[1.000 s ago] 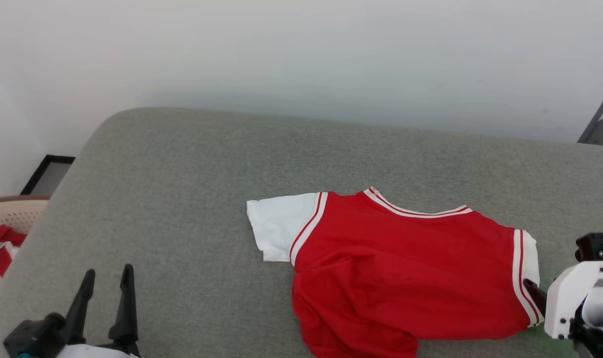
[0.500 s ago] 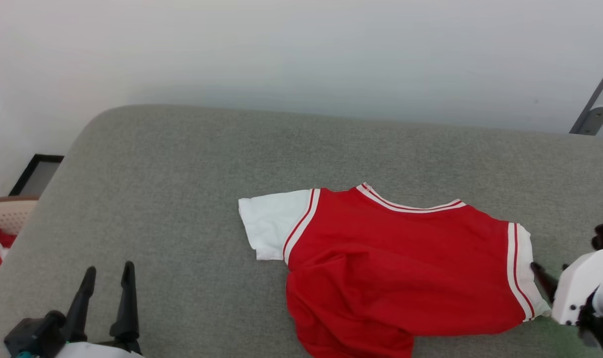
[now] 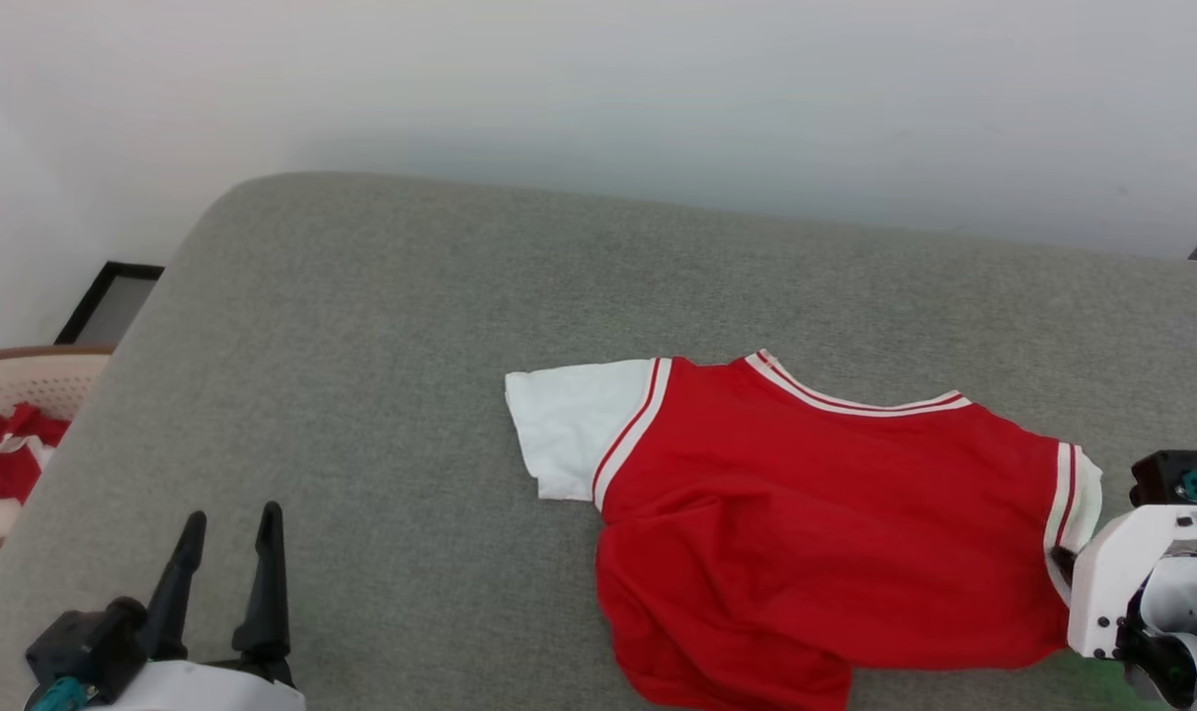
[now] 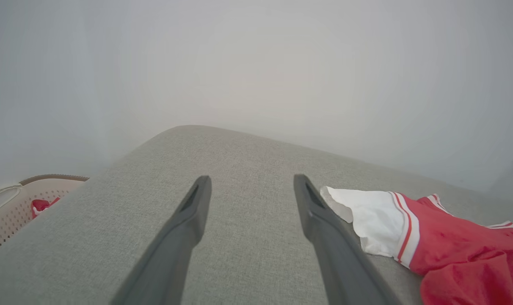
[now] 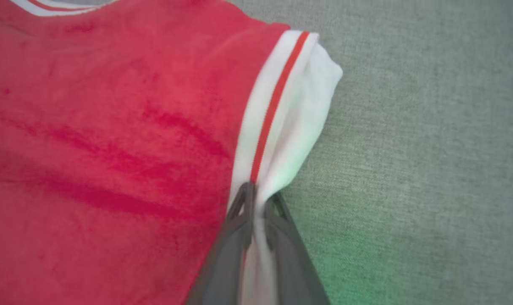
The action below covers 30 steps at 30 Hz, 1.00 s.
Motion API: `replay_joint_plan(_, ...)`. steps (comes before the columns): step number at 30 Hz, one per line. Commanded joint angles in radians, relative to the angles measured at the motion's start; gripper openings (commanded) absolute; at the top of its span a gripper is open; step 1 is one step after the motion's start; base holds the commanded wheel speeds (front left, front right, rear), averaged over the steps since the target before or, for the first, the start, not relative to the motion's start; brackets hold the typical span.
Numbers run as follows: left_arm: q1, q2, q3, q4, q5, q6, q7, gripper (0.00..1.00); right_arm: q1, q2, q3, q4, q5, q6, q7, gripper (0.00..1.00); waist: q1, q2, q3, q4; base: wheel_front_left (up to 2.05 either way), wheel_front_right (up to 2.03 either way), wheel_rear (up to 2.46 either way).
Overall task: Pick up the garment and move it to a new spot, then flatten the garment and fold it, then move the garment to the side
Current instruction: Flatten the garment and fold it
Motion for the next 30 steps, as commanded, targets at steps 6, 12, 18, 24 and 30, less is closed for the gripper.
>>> replay_joint_plan(6,0.002,-0.006,0.010,0.002,0.002,-0.001,0.000,1.00,-0.032,-0.017,0.086,-0.027,-0.046,-0.002,-0.031,0.00,0.0000,0.0000,0.003,0.012,0.00,0.00,0.00)
replay_joint_plan(12,0.016,-0.011,0.015,0.000,0.007,0.001,0.000,1.00,-0.049,-0.030,0.214,-0.152,-0.074,-0.002,-0.032,0.00,0.0000,0.0000,-0.005,0.012,0.00,0.00,0.00)
replay_joint_plan(18,0.024,-0.016,0.015,-0.001,0.010,-0.002,0.000,1.00,-0.033,-0.015,0.351,-0.316,-0.064,-0.002,0.013,0.00,0.0000,0.0000,-0.013,0.014,0.00,0.00,0.00)
replay_joint_plan(24,0.024,-0.022,0.012,0.003,0.011,-0.005,0.000,1.00,0.001,0.014,0.461,-0.418,-0.028,-0.002,0.049,0.00,0.0000,0.0000,-0.014,0.019,0.00,0.00,0.00)
replay_joint_plan(30,0.016,-0.026,0.007,0.009,0.013,-0.008,0.000,1.00,0.009,0.029,0.498,-0.430,0.008,-0.002,0.056,0.91,0.0000,0.0000,-0.013,0.023,0.00,0.00,0.00)
